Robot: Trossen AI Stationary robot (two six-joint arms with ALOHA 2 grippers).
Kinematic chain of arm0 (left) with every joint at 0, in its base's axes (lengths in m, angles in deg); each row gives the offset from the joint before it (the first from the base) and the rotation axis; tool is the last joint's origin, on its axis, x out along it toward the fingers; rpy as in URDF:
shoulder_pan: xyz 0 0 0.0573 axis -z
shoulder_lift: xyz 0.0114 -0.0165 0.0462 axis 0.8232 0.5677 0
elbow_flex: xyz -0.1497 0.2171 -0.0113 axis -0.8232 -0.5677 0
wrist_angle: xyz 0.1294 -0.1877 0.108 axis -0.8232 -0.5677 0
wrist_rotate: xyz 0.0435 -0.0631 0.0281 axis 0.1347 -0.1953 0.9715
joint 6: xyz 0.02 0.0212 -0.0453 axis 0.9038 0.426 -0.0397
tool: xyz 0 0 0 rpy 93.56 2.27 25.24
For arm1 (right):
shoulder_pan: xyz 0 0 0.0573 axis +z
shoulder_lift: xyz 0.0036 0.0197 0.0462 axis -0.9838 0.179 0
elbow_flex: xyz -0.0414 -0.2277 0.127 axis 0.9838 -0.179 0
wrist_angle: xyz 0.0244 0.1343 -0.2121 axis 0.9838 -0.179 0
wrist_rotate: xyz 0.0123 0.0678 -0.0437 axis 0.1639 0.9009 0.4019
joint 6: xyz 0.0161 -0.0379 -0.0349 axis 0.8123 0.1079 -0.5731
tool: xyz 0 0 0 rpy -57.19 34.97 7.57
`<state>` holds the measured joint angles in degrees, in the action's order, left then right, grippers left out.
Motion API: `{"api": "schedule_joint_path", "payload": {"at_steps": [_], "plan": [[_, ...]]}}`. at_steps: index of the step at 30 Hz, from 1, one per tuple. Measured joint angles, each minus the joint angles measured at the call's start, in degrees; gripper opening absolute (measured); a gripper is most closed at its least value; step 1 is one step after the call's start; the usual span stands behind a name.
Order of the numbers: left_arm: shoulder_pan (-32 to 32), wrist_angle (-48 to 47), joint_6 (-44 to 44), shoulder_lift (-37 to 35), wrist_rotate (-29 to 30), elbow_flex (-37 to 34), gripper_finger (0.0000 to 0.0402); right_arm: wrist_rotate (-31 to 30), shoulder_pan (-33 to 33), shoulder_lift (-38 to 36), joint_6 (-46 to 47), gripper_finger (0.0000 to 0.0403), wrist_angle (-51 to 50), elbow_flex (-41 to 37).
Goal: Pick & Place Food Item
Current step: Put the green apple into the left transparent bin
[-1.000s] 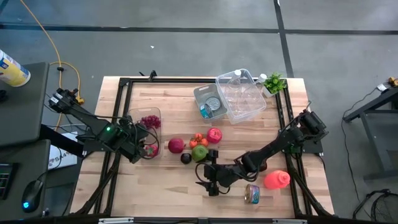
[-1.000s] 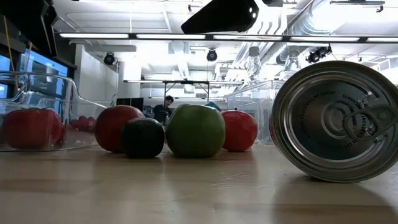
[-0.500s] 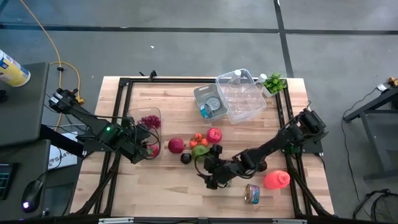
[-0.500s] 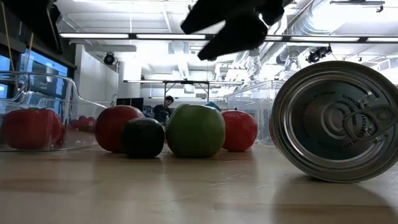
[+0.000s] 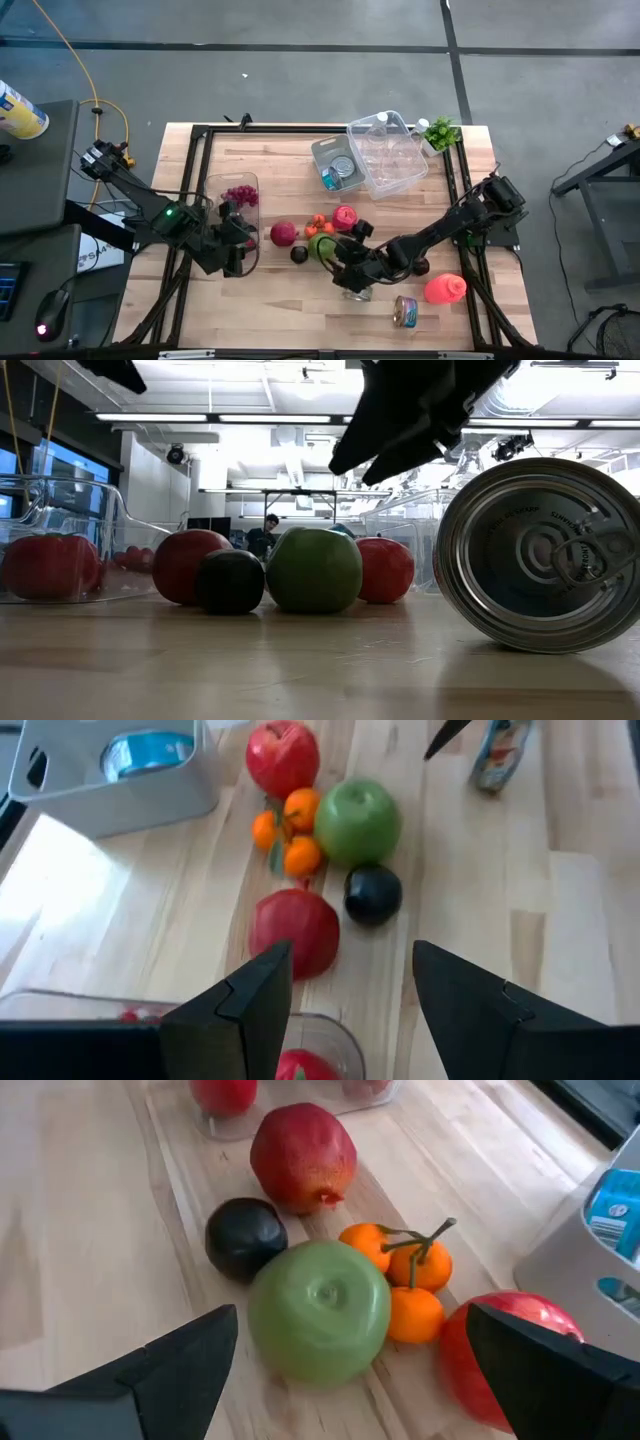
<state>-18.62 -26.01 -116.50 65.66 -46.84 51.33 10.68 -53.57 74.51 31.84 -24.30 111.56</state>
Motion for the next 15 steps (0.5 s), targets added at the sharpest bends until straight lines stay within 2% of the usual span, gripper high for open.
{"api": "schedule_joint_path", "payload": {"at_steps": [7, 15], "plan": [[1.89, 3.24, 0.12, 0.00, 1.36, 0.00, 0.0196, 2.96, -1.81, 1.38, -0.70, 0.0380, 3.11, 0.10], [3.81, 5.04, 0.11, 0.11, 1.60, 0.00, 0.0196, 5.10, -4.37, 6.01, -9.20, 0.0380, 7.79, 0.08]]}}
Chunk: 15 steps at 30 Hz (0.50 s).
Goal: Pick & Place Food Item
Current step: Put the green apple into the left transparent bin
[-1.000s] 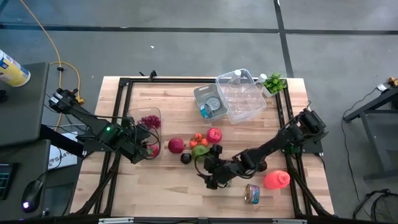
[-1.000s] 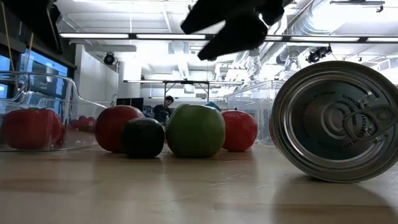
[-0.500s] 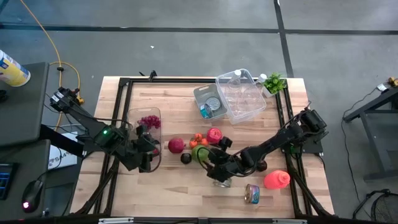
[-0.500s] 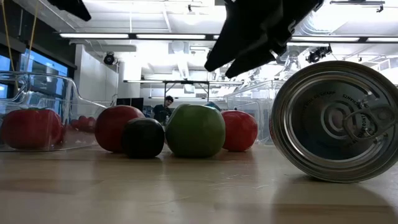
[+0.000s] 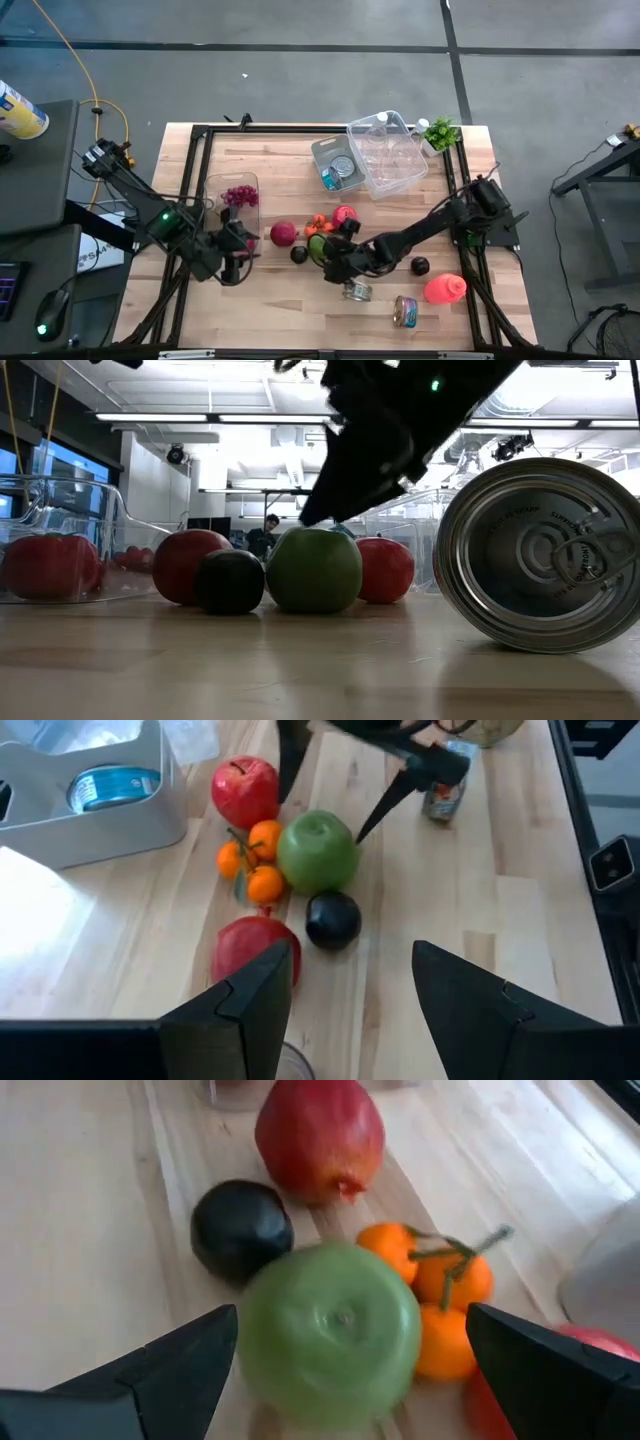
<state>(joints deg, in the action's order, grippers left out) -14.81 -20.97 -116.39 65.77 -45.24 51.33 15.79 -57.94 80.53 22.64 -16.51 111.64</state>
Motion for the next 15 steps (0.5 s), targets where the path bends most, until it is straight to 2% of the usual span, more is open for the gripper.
{"api": "schedule_joint_path", "payload": {"at_steps": [7, 15], "plan": [[0.95, 0.21, -0.01, 0.19, 0.04, 0.00, 0.0196, 0.75, -1.60, 2.55, -3.86, 0.0380, 1.49, -0.04], [0.97, 0.28, 0.01, 0.22, 0.82, 0.00, 0.0196, 7.08, -4.68, 2.83, -3.49, 0.0380, 1.85, 0.01]]}}
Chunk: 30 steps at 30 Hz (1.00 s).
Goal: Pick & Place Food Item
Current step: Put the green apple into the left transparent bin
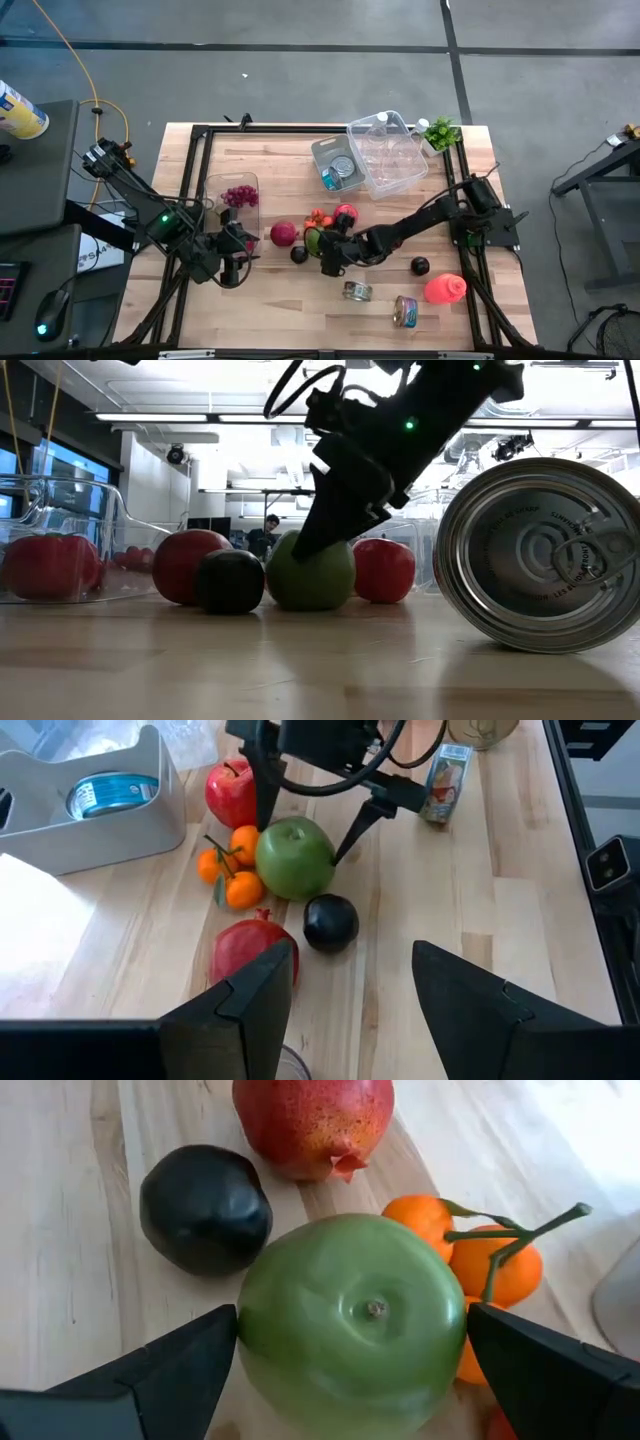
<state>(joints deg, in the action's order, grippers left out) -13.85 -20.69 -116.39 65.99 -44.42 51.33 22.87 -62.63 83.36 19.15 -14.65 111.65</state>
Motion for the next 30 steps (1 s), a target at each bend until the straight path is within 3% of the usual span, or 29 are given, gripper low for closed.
{"api": "schedule_joint_path", "payload": {"at_steps": [12, 18, 22, 30], "plan": [[0.00, -0.02, -0.01, 0.02, -0.03, 0.00, 0.0196, 4.12, -2.95, 2.72, -0.35, 0.0380, 2.87, 0.28], [0.00, 0.00, -0.01, 0.02, -0.03, 0.00, 0.0196, 4.25, -2.81, 2.78, -0.38, 0.0338, 2.61, 0.17], [0.00, 0.00, -0.01, 0.02, -0.06, 0.00, 0.0196, 3.86, -2.44, 2.87, -0.50, 0.0309, 2.50, 0.15], [0.00, 0.18, 2.57, 0.90, 1.82, 0.00, 0.0196, -0.69, 0.34, 1.15, -2.72, 0.0312, 1.44, -0.15]]}}
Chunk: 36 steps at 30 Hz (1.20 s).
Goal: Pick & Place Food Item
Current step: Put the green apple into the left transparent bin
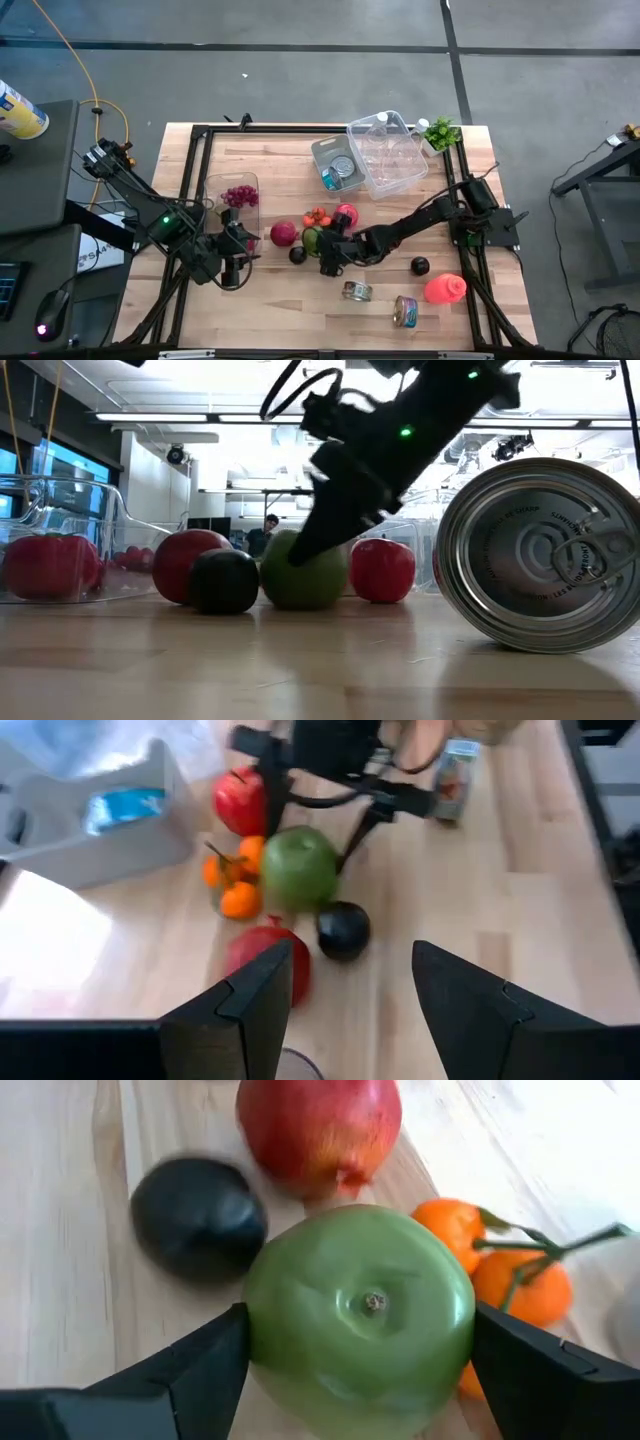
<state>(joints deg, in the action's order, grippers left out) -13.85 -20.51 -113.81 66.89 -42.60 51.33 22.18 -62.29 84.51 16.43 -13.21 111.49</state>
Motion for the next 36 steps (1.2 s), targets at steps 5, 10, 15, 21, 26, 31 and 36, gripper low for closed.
{"api": "schedule_joint_path", "payload": {"at_steps": [5, 10, 15, 21, 26, 31, 36], "plan": [[-0.02, 0.07, 0.09, 3.35, 7.18, 0.00, 0.0196, -1.41, 2.12, -3.56, -1.76, 0.0308, 0.01, -0.20], [-0.03, 0.06, 1.31, 8.06, 14.04, 0.00, 0.0196, -2.15, 3.99, -6.14, -1.97, 0.0314, 1.54, -0.04], [-0.09, 1.72, 7.97, 13.02, 17.04, 0.00, 0.0196, -2.11, 5.26, -7.10, -2.43, 0.0308, 4.16, 0.08], [0.35, 9.08, 24.02, 18.55, 17.06, 0.02, 0.0196, -0.48, 5.80, -7.40, -3.30, 0.0313, 6.42, 0.00], [0.37, 15.41, 34.41, 21.70, 17.09, 0.02, 0.0196, 1.17, 5.84, -7.42, -3.69, 0.0309, 9.15, 0.02], [0.17, 16.76, 40.88, 22.94, 17.10, 0.02, 0.0196, 2.50, 5.86, -7.42, -4.46, 0.0312, 10.20, 0.04], [0.17, 16.76, 42.40, 23.10, 17.10, 0.02, 0.0196, 2.50, 5.86, -7.48, -4.99, 0.0309, 10.47, 0.06]]}}
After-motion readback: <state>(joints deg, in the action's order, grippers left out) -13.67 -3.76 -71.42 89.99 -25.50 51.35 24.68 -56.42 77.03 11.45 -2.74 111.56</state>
